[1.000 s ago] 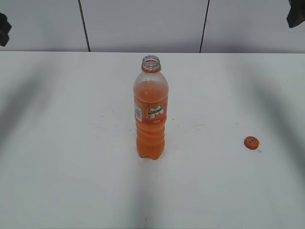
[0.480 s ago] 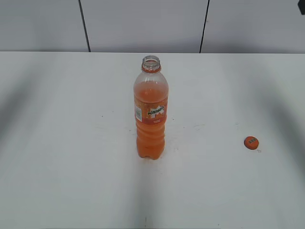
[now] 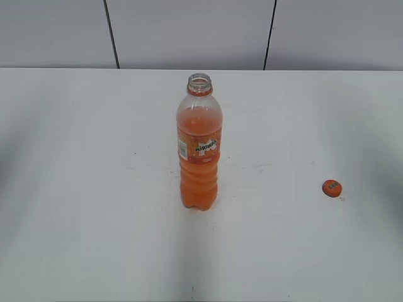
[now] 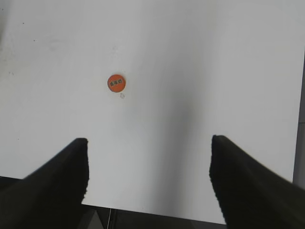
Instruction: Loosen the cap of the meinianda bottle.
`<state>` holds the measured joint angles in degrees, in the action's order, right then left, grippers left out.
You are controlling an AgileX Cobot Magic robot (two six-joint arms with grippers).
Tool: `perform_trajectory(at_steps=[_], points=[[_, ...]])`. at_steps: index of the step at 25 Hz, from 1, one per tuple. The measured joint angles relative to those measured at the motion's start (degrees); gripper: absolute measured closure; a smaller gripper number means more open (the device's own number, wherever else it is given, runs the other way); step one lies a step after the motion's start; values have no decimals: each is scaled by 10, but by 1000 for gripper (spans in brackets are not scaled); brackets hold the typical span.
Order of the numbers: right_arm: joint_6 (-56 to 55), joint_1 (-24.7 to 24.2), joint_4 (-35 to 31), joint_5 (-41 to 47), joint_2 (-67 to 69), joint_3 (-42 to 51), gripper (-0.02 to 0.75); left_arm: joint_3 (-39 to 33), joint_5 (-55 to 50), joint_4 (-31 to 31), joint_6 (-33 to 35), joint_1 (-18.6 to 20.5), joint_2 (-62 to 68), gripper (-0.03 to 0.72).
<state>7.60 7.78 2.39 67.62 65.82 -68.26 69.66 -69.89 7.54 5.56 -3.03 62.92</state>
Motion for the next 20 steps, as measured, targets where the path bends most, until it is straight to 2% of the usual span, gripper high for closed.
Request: perform_trajectory(at_steps=[5, 15, 20], points=[[-4, 0, 0, -52, -124, 134, 146, -135, 18, -4, 0, 0, -125, 179], [-5, 0, -1, -117, -335, 372, 146, -338, 51, -6, 0, 0, -344, 180], [-6, 0, -3, -117, -395, 415, 146, -353, 57, -25, -1, 0, -402, 180]])
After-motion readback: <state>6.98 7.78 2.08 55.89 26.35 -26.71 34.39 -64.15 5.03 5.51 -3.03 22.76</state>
